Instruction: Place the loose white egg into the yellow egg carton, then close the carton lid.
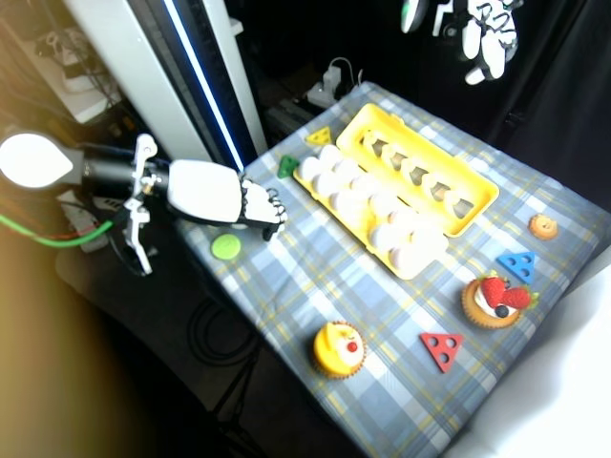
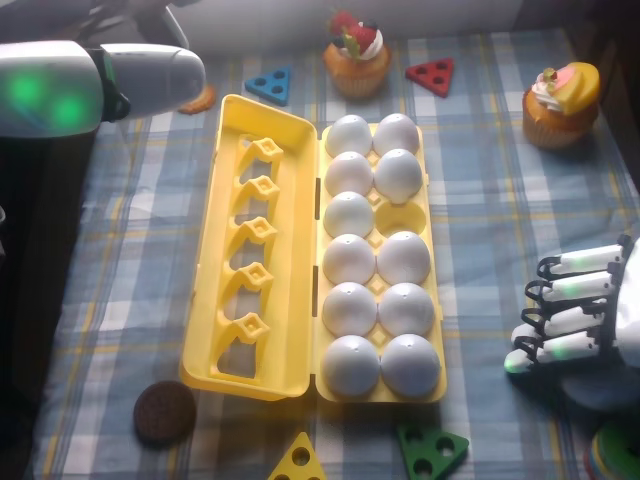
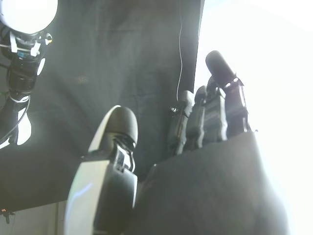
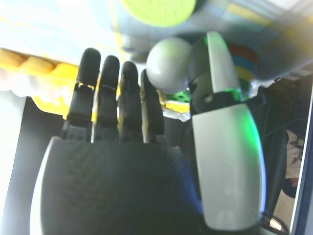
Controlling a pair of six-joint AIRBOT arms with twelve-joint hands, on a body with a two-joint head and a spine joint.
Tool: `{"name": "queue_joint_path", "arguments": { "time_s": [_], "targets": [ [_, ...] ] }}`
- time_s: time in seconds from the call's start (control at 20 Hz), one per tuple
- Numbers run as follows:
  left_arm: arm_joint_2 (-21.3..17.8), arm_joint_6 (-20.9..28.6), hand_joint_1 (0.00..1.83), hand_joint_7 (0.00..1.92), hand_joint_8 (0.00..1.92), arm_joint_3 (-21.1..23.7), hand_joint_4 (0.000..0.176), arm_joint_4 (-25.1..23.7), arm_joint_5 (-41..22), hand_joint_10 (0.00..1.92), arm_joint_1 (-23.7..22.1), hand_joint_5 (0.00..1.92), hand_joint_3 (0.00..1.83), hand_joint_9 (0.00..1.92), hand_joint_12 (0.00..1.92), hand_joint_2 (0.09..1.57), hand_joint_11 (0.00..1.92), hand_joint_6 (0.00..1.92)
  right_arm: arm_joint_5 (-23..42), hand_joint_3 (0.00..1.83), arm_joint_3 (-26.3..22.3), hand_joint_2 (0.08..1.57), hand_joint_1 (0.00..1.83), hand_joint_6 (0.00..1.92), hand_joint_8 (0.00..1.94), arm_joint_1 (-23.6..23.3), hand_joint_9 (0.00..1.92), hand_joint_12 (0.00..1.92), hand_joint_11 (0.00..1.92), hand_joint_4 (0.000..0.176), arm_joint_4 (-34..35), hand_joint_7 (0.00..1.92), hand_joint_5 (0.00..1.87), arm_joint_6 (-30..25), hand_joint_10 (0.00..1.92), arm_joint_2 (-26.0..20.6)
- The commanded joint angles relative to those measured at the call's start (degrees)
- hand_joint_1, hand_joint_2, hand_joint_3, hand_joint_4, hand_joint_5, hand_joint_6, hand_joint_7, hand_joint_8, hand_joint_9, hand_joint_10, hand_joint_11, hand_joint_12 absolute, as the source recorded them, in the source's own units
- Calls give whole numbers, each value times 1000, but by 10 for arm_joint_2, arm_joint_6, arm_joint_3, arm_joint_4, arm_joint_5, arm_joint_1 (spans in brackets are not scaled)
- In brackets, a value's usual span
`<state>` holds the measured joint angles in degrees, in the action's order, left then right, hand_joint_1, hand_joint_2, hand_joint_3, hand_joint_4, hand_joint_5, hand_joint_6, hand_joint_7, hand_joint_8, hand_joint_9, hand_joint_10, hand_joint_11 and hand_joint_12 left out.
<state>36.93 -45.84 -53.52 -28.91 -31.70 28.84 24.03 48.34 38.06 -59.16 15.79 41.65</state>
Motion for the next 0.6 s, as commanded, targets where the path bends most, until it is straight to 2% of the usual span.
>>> {"name": "queue_joint_path", "arguments": {
  "time_s": [0.0, 0.05, 0.1, 0.2, 0.3, 0.35, 0.45, 0.55],
  "targets": [
    [2, 1, 333, 72, 1, 2, 0, 23, -57, 20, -8, 122, 3, 100, 1482, 1432, 0, 0, 28, 12, 3, 1220, 1078, 628, 343, -5, 298, 1612, 0, 0, 8, 638, 430, -1, 1057, 3],
    [2, 1, 314, 65, 0, 2, 0, 23, -57, 16, -8, 110, 4, 92, 1484, 1438, 0, 0, 25, 0, 4, 1317, 1098, 1393, 1218, -5, 377, 1810, 0, 0, 6, 699, 529, -1, 1189, 6],
    [2, 1, 347, 73, 2, 2, 0, 23, -57, 17, -8, 118, 2, 95, 1435, 1440, 0, 3, 23, 0, 6, 1276, 1147, 1444, 1321, -5, 509, 1834, 70, 0, 6, 800, 599, -1, 1271, 10],
    [2, 1, 366, 78, 2, 1, 0, 23, -57, 18, -8, 118, 0, 99, 1384, 1436, 0, 2, 20, 0, 11, 1220, 1190, 1320, 1270, -5, 708, 1782, 262, 0, 6, 909, 704, -1, 1266, 15],
    [2, 1, 332, 75, 0, 1, 0, 23, -57, 17, -8, 114, 4, 98, 1371, 1447, 0, 0, 20, 0, 14, 1202, 1198, 1236, 1276, -9, 772, 1790, 369, 0, 6, 920, 761, -1, 1280, 17],
    [2, 1, 313, 66, 0, 1, 0, 23, -58, 12, -7, 105, 5, 88, 1357, 1452, 0, 0, 20, 0, 15, 1207, 1203, 1245, 1314, -16, 790, 1812, 388, 0, 6, 912, 742, -1, 1340, 18],
    [2, 1, 281, 81, 3, 1, 0, 24, -60, 15, -5, 116, 1, 97, 1429, 1459, 0, 2, 20, 0, 14, 1187, 1212, 1209, 1245, -34, 812, 1762, 411, 0, 6, 942, 778, 10, 1312, 17],
    [1, 1, 425, 79, 4, 1, 0, 25, -61, 15, -3, 130, 0, 99, 1450, 1423, 0, 5, 25, 0, 11, 1177, 1210, 1196, 1221, -52, 798, 1754, 460, 0, 8, 945, 798, 26, 1314, 14]
  ]
}}
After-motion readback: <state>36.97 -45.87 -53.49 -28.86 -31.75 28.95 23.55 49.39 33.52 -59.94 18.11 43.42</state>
